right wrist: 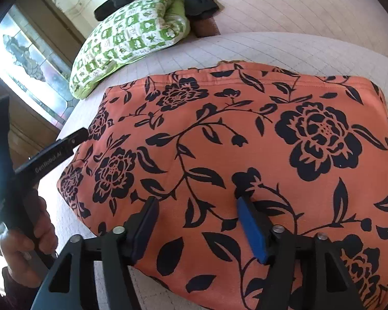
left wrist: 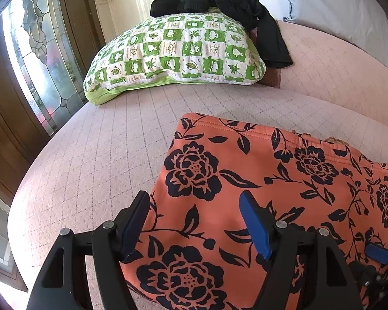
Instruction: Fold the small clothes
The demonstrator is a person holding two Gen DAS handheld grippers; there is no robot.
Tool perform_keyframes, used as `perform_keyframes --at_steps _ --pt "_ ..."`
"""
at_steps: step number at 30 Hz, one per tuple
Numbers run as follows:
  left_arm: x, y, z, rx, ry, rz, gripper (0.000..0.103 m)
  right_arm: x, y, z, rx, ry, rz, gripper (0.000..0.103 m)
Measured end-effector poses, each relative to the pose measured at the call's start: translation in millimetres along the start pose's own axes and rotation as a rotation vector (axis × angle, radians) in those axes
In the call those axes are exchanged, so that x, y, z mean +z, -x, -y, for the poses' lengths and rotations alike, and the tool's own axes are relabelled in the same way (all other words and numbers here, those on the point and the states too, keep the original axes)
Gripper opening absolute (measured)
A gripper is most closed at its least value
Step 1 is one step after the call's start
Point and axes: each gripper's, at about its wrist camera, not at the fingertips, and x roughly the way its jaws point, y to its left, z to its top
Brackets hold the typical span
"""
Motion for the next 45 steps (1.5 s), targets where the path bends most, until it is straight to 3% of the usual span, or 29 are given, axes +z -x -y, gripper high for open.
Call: perform_keyframes --at_steps 2,7,16,22,25,28,30,32,34,45 --pt "0 1 0 0.0 0.0 0.003 0.072 -2 -1 -5 0.002 0.031 0.008 0.079" --pt "1 5 -2 -0.008 0.009 0.024 0.072 -8 -7 -19 -0.05 0.11 0.021 0.087" --pt "3 13 -5 -0.024 0.019 0.063 0.072 -12 -8 -29 -0.121 0.153 0.049 0.088" --pt "4 17 -3 -0.034 0.012 0.081 0.073 -8 10 -22 -0.143 0.099 0.097 0.087" --pt "3 19 0 -0.046 0.001 0.087 0.073 -3 25 -10 -0.204 0.057 0.166 0.087" --pt "2 22 7 -0.071 -0.026 0.092 0.073 0 27 4 -0.277 0.008 0.168 0.087" --pt "1 24 14 -0.092 -0.049 0.098 0.073 0 25 18 -0.31 -0.053 0.153 0.086" --pt "-1 27 19 -0.112 -0.068 0.103 0.073 1 25 28 -0.342 -0.078 0.146 0.069" --pt "-2 31 25 -0.132 -0.09 0.113 0.073 2 25 31 -0.366 -0.076 0.141 0.062" --pt "-6 43 39 -0.156 -0.147 0.12 0.073 -1 26 32 -0.374 -0.075 0.138 0.061"
